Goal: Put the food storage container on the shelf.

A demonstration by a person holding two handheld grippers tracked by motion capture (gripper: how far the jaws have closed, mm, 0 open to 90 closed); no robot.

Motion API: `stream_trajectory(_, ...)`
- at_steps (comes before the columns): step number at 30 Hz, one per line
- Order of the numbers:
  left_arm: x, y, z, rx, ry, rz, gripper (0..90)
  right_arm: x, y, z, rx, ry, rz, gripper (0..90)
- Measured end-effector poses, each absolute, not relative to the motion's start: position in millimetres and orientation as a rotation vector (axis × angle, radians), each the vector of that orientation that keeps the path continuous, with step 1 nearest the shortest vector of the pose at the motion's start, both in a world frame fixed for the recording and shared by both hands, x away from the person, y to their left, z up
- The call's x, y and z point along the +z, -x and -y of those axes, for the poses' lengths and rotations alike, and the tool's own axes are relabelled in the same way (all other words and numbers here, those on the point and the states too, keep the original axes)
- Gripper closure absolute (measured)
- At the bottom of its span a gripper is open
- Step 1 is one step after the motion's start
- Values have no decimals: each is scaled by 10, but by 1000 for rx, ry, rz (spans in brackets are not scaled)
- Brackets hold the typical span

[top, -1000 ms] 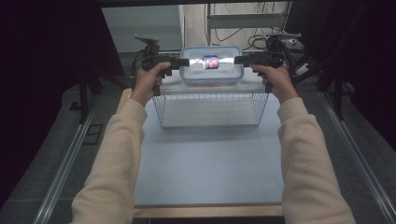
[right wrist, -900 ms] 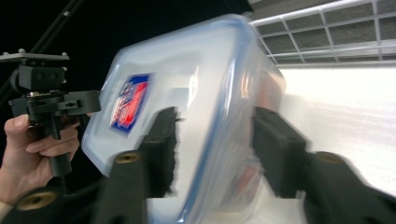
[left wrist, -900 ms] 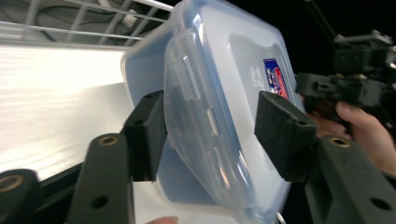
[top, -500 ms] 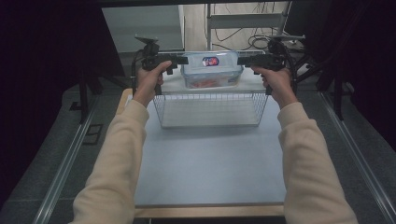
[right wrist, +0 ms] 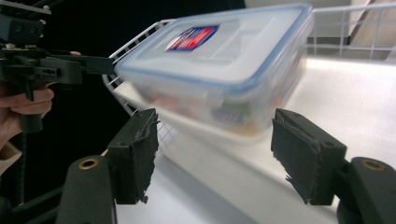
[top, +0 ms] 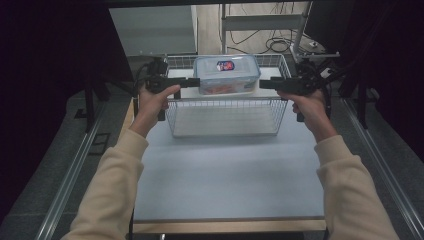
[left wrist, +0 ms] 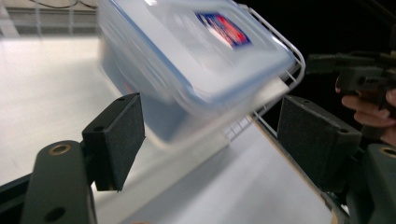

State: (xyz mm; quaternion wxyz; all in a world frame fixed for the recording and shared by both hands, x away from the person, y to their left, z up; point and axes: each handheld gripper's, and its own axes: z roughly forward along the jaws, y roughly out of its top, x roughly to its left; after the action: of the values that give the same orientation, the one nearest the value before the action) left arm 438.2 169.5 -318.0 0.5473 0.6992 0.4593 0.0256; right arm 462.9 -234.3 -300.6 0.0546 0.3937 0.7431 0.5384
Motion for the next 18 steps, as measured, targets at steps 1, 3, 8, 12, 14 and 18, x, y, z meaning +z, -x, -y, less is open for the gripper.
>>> stream_trajectory(1,-3208,-4318,-1692,52,-1654,-1085,231,-3028,-4570,2368,1640,-1178,-2261,304)
stream_trajectory(3,-3239,-4251,-1694,57,-1669,-1073,231,-3054,-4505,2392,1642,-1161,-2267,301)
stream_trajectory(8,-3450,-3886,-1707,77,-1678,-1023,236,-3264,-4158,2510,1618,-1085,-2297,280)
stream_trajectory(12,-3755,-3522,-1678,105,-1712,-978,241,-3576,-3831,2629,1607,-1053,-2327,261)
stream_trajectory(14,-3890,-3396,-1669,119,-1731,-967,242,-3719,-3718,2671,1618,-1048,-2339,257)
stream_trajectory(18,-4145,-3185,-1678,130,-1754,-962,251,-3988,-3500,2731,1594,-1029,-2365,246)
